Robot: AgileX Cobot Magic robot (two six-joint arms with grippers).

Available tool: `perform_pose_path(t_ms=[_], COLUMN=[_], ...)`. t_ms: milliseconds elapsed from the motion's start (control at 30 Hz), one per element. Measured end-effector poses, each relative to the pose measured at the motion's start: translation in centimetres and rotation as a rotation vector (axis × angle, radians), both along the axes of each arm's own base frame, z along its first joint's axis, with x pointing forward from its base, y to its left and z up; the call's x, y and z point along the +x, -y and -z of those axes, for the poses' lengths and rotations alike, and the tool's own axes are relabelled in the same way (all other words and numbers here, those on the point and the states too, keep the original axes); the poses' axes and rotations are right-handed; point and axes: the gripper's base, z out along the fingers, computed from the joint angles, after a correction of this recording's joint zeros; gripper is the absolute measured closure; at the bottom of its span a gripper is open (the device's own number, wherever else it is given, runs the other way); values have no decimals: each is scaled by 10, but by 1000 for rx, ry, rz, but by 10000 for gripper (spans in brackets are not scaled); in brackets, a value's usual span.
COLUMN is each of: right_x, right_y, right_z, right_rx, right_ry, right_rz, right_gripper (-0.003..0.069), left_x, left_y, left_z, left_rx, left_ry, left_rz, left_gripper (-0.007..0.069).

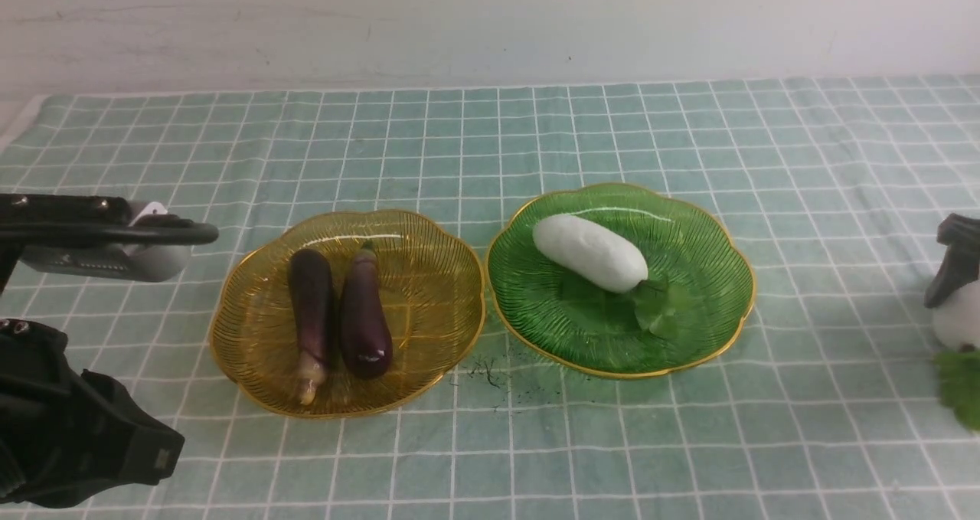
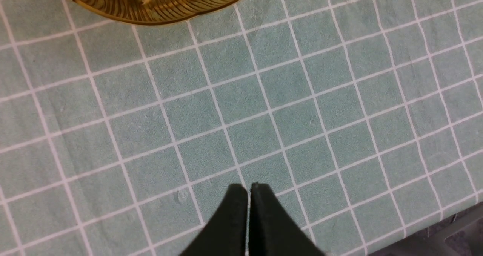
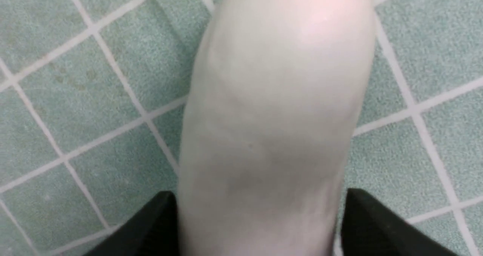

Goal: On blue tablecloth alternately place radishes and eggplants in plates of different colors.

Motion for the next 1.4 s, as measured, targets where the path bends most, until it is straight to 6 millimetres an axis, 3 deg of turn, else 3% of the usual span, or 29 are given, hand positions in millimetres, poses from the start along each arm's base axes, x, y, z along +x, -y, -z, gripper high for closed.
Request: perform_pose_path(t_ms=[33, 67, 133, 233, 300, 400, 433, 467, 500, 533, 667, 833, 900, 933, 1000, 1167, 1267, 1367, 1400], right_x=[0, 1, 2, 6, 10, 15, 15, 18, 19, 20, 27, 31, 31, 31, 30, 23, 17, 1, -18], right_y=[-1, -2, -6, -25, -46, -96, -99, -130, -137, -157, -192, -206, -205, -204, -204, -206, -209, -206, -203], right_z=[-1, -1, -5, -30, -47, -70, -72, -74, -74, -73, -65, -50, -49, -48, -48, -57, -104, -189, -239], right_rx=[6, 15, 61, 148, 201, 285, 289, 297, 294, 274, 217, 169, 158, 141, 137, 180, 207, 140, 89], right_ry=[3, 7, 30, 145, 221, 330, 341, 369, 375, 396, 454, 453, 450, 444, 432, 372, 366, 534, 663], right_rz=[2, 7, 16, -45, -105, -252, -265, -357, -378, -443, -522, -558, -567, -581, -594, -632, -690, -737, -739], right_gripper=[215, 222, 204, 204, 204, 204, 204, 204, 204, 204, 204, 171, 144, 87, 42, 5, 112, 358, 511], left_x=[0, 0, 0, 0, 0, 0, 0, 0, 0, 0, 0, -1, -2, -2, -2, -2, -2, -2, -2], left_y=[0, 0, 0, 0, 0, 0, 0, 0, 0, 0, 0, 0, 0, 0, 0, 0, 0, 0, 0], left_z=[0, 0, 0, 0, 0, 0, 0, 0, 0, 0, 0, 0, 1, 1, 1, 1, 1, 1, 1], left_rx=[0, 0, 0, 0, 0, 0, 0, 0, 0, 0, 0, 1, 1, 2, 2, 2, 2, 3, 3], left_ry=[-1, -1, -2, -3, -3, -3, -3, -3, -3, -3, -3, -14, -19, -21, -21, -21, -21, -17, -16], left_rz=[0, 0, 1, 1, 1, 1, 1, 1, 1, 1, 1, 4, 6, 7, 7, 7, 9, 9, 10], left_gripper=[632, 632, 632, 632, 632, 632, 632, 632, 632, 632, 632, 632, 632, 632, 632, 632, 632, 632, 632])
